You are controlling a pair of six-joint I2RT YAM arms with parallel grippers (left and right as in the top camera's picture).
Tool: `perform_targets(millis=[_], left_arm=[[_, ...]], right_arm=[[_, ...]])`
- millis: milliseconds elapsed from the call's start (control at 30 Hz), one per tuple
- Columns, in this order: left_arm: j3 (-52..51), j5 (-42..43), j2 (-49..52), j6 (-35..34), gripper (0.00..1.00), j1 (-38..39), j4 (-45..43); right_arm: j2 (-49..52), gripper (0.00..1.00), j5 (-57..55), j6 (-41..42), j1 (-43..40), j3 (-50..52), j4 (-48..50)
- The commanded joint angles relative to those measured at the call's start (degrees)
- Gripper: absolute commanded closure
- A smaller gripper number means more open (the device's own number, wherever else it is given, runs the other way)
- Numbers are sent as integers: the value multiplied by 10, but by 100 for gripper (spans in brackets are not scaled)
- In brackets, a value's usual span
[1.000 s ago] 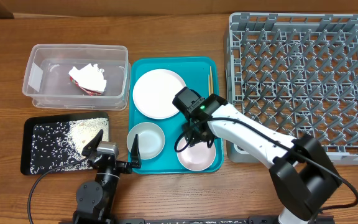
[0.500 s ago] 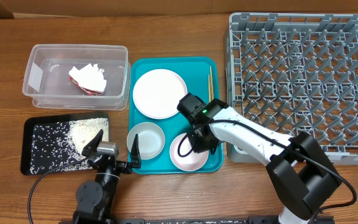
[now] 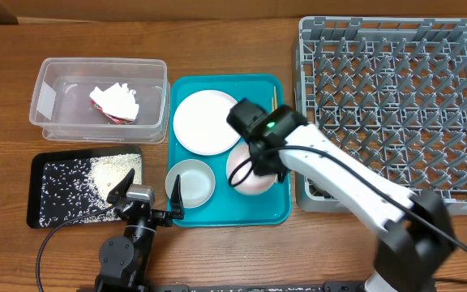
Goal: Sort waste into correct bins and load items into the dishwasher
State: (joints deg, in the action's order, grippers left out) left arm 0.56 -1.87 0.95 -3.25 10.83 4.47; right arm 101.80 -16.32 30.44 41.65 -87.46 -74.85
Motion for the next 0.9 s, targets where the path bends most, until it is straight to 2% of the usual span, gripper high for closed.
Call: perform_targets(millis=[0, 33, 133, 267, 700, 867], left_arm=[[-3, 6, -7, -10, 0, -4, -2], [-3, 6, -7, -10, 0, -4, -2], [-3, 6, -7, -10, 0, -4, -2], [-3, 6, -7, -10, 0, -4, -2], [-3, 6, -7, -10, 0, -4, -2], [-3, 6, -7, -10, 0, -4, -2]], right_arm=[[-74, 96, -212, 122, -6, -31, -16], [-89, 96, -292, 170, -10, -31, -33], [-96, 96, -421, 265, -27, -31, -81], [-89, 96, -497, 285, -79, -25, -92], [-22, 96, -505, 278, -312, -25, -64], [38, 96, -466, 217, -354, -25, -70]])
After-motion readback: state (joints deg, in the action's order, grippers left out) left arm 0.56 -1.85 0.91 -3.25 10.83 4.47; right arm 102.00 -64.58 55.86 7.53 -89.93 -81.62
